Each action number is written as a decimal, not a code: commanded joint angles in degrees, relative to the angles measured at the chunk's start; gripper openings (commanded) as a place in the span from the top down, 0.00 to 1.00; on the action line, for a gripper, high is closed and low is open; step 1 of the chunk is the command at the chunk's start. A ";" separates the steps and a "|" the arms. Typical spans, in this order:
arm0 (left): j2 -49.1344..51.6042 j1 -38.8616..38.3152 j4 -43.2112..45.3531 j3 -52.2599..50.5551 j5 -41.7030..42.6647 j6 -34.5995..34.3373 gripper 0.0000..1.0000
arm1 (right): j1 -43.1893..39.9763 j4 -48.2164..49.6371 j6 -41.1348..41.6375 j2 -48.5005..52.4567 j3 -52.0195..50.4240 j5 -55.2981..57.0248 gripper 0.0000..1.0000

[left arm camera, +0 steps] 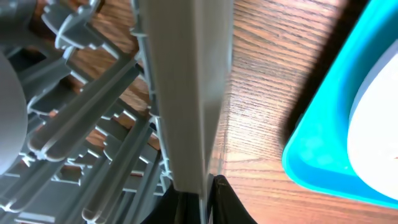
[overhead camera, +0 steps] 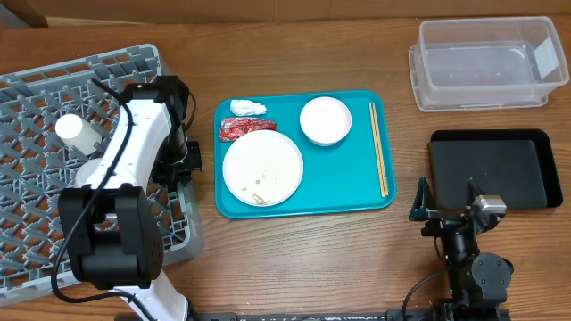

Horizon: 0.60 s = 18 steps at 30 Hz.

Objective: Sort waste into correct bins and load items into the dishwasher
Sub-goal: 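Grasp the dish rack's right edge with the left gripper, then pull the dish rack toward the robot and rotate it slightly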

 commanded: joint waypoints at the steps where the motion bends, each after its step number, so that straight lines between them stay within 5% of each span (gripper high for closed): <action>1: 0.96 2.32 3.19 -0.11 -5.66 5.55 0.96 | 0.33 0.33 -0.42 -0.63 -0.59 0.42 0.00; 18: 0.96 -4.09 10.14 -0.11 -3.04 23.80 0.96 | 0.33 0.33 -0.42 -0.63 -0.59 0.39 0.00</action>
